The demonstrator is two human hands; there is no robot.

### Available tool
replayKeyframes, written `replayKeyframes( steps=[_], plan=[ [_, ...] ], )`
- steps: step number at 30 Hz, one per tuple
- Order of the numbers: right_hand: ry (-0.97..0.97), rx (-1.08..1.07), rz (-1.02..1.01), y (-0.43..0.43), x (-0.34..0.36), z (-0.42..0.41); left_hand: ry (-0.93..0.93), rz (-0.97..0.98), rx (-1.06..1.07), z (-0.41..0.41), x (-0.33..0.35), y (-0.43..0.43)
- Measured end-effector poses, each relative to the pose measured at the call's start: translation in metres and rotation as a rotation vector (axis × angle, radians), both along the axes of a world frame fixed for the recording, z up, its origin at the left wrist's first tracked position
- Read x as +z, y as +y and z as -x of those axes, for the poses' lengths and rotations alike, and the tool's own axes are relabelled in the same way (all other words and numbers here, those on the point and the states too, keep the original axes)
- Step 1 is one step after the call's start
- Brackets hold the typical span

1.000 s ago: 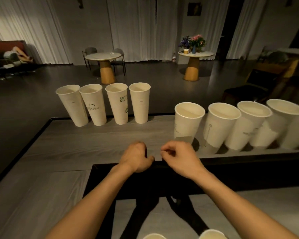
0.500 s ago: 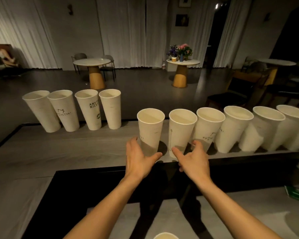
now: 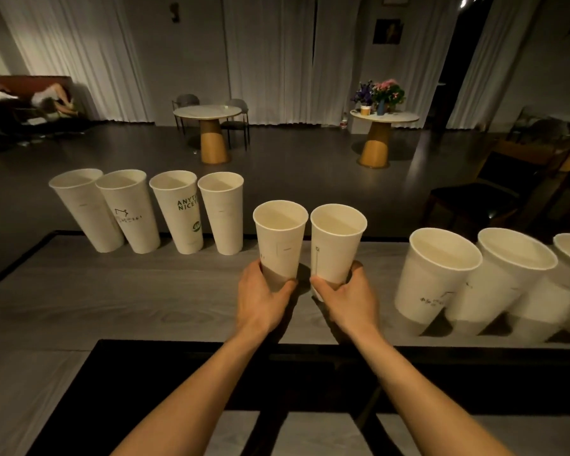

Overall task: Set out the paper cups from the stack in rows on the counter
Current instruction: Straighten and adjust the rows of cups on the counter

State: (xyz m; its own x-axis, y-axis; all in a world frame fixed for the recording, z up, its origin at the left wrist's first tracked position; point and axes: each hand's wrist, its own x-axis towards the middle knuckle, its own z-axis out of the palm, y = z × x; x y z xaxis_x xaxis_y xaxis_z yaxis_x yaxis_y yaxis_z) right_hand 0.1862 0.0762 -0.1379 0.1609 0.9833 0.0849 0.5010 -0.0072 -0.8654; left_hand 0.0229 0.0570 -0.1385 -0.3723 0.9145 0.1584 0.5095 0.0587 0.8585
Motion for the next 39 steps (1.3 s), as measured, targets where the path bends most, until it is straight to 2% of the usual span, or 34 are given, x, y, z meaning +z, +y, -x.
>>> replayKeyframes(
  steps=[18, 39],
  plan=[
    [0.067, 0.061, -0.042, 0.106, 0.002, 0.038, -0.001, -0.089, 0.107, 0.023, -0.008, 0.107],
    [0.010, 0.033, -0.068, 0.122, -0.009, 0.032, 0.042, -0.099, 0.139, 0.024, -0.017, 0.110]
  ],
)
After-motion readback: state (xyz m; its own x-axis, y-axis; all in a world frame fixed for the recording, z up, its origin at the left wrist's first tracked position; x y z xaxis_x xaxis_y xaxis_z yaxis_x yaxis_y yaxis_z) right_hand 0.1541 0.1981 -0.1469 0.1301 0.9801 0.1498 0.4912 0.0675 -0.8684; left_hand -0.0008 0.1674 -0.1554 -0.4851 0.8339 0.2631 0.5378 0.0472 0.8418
